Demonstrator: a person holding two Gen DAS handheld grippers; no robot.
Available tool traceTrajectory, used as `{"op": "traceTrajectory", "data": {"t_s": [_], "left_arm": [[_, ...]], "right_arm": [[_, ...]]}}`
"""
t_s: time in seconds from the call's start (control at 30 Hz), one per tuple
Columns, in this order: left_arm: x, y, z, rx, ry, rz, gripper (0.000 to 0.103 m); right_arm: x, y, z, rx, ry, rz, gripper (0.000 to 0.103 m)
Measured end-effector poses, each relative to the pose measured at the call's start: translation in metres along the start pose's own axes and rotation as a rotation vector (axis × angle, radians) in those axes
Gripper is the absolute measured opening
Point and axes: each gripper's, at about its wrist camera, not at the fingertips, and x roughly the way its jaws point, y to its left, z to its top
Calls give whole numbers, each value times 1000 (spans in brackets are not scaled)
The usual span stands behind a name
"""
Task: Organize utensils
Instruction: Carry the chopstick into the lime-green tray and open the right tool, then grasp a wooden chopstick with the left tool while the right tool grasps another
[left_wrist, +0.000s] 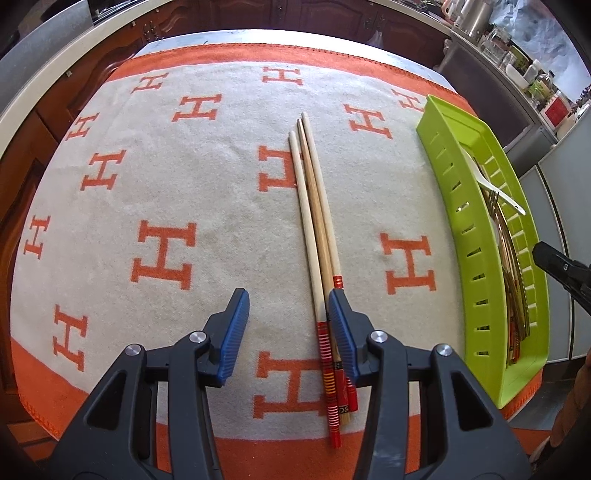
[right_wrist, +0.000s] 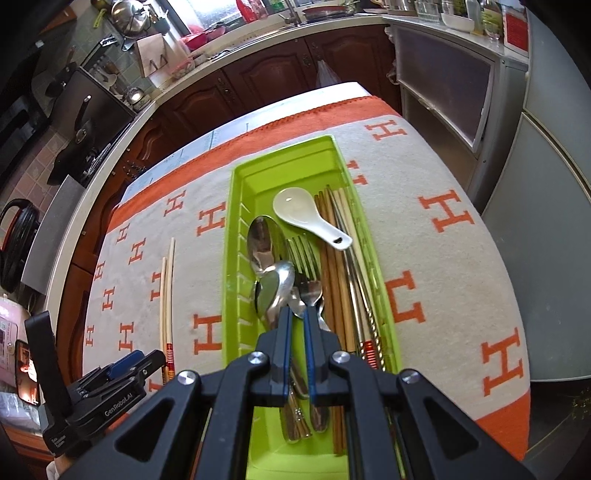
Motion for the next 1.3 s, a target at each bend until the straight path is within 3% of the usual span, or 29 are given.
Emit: {"op": "traceTrajectory", "data": {"t_s": [0.67, 0.73, 0.77, 0.8, 0.83, 1.1, 1.3], "left_arm": [[11, -19, 4, 80, -49, 114, 43], [11, -19, 5, 80, -53, 96, 37], [11, -19, 6, 85, -55, 88, 26], [10, -20, 6, 92, -60, 90, 8], [10, -21, 5, 94, -60, 93, 4], [1, -1, 0, 23, -40, 11, 3], [-22, 13, 0, -12, -78, -22, 3]], "right_arm": [[8, 31, -12, -77, 14, -1, 6], [8, 33, -13, -84, 18, 0, 6], [9, 34, -14, -87, 20, 1, 6], [10, 36, -15, -92, 23, 3, 6], [10, 38, -16, -98, 24, 5, 6], [8, 58, -22, -142, 30, 64, 6], [15, 82, -28, -191, 59, 106, 6]]}}
